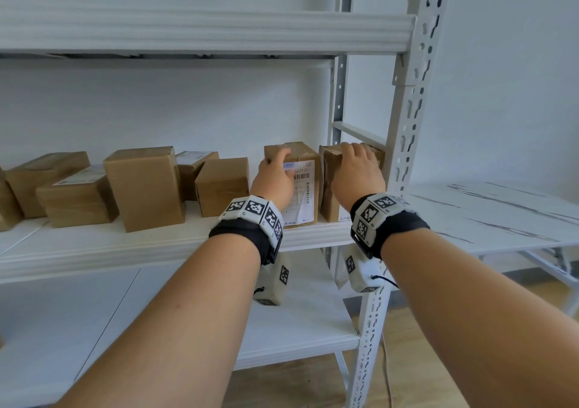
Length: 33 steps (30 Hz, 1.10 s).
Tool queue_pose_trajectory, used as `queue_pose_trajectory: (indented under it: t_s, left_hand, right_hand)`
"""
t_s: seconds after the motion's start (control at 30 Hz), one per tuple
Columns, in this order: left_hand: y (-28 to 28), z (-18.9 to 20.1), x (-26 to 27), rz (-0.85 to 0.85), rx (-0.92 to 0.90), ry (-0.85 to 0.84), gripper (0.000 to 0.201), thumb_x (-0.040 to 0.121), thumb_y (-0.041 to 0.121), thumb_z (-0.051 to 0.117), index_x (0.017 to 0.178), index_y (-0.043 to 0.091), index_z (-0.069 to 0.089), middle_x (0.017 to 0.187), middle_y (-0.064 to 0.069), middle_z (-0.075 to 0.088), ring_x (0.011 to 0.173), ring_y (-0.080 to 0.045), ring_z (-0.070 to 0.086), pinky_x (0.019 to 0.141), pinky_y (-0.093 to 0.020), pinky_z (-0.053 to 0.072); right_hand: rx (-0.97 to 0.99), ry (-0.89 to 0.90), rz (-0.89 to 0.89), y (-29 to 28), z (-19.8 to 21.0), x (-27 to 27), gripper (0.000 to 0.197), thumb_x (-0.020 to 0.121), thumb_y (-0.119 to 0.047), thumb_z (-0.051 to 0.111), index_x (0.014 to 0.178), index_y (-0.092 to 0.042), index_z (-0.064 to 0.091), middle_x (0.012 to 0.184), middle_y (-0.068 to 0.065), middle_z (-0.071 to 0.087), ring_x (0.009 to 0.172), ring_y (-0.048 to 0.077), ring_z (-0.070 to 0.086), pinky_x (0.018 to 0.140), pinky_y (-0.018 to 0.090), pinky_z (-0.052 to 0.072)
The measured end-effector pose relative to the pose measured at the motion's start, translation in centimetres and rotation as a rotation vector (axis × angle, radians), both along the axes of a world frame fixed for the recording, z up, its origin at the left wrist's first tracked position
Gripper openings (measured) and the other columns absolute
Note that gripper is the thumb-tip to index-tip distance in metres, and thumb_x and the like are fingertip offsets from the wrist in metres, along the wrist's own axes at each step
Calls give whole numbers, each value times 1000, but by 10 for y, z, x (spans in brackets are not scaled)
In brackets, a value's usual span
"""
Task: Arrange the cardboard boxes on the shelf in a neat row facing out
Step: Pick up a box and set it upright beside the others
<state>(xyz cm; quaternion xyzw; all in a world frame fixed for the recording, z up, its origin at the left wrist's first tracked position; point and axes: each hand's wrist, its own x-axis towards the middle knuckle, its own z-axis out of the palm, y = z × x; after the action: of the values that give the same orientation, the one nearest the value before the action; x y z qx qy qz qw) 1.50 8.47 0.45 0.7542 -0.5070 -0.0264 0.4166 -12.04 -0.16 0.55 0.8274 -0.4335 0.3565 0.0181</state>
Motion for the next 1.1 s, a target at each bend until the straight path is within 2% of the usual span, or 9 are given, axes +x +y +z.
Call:
queue_pose_trajectory:
  t_s: [0.17,0.33,0.5,0.67,0.8,0.93,1.0,1.07,1.1]
  left_hand:
    - [-8,-2,1,-10,-22,-11,45,104,21,37,147,29,31,146,-11,40,118,-29,55,85,-30,45]
    - [-14,-1,-6,-55,-34,10,44,103,20,39,146,28,32,144,-12,42,117,-29,56,93,-37,50]
    - [-17,-1,-3,-67,-33,-3,43,103,20,40,145,27,32,142,-12,45,115,-28,57,83,-30,47]
    - [-18,0,-6,-65,-32,-18,43,104,20,38,145,27,32,143,-12,44,117,-29,56,83,-30,44]
    - [-19,1,-6,-89,-9,2,44,104,20,36,147,28,30,142,-13,43,115,-29,57,84,-31,47]
    - [-16,3,-3,-140,33,46,54,104,21,35,152,37,17,143,-12,44,109,-26,60,82,-32,53]
    - [-11,7,-3,-139,53,66,60,104,22,35,152,42,6,145,-12,42,112,-27,59,87,-34,53]
    - [-3,14,-3,-85,24,60,57,104,24,34,154,36,8,147,-13,40,117,-28,56,92,-32,49]
    - [3,19,-1,-35,-3,49,52,105,25,33,154,29,17,147,-12,39,121,-28,54,93,-31,45]
  right_hand:
    - [-22,-16,5,-4,-9,3,54,86,-10,49,139,-14,40,146,9,39,142,29,23,117,43,24]
    - [-38,-45,36,-4,-8,3,51,90,-14,44,141,-15,41,143,9,43,140,28,26,114,42,29]
    - [-65,-38,12,-4,-6,3,52,90,-14,44,143,-17,42,140,9,47,137,31,29,112,43,30]
    - [-88,-40,-28,-4,-9,6,54,89,-12,44,142,-19,43,138,9,48,135,31,31,111,43,27]
    - [-85,-15,-31,-3,-8,4,55,88,-13,45,142,-19,42,140,9,46,137,31,30,112,45,27]
    - [-67,-10,-29,-1,-6,4,52,89,-15,45,140,-20,43,140,9,46,136,31,31,112,46,27]
    - [-70,-13,-38,2,-4,4,51,89,-14,43,139,-18,42,141,10,45,136,31,32,112,46,27]
    - [-76,-32,-37,8,2,4,51,89,-11,44,139,-15,41,143,13,42,137,32,30,114,45,26]
    - [-78,-63,-22,12,6,5,52,89,-9,45,140,-15,40,145,13,40,138,32,29,114,45,26]
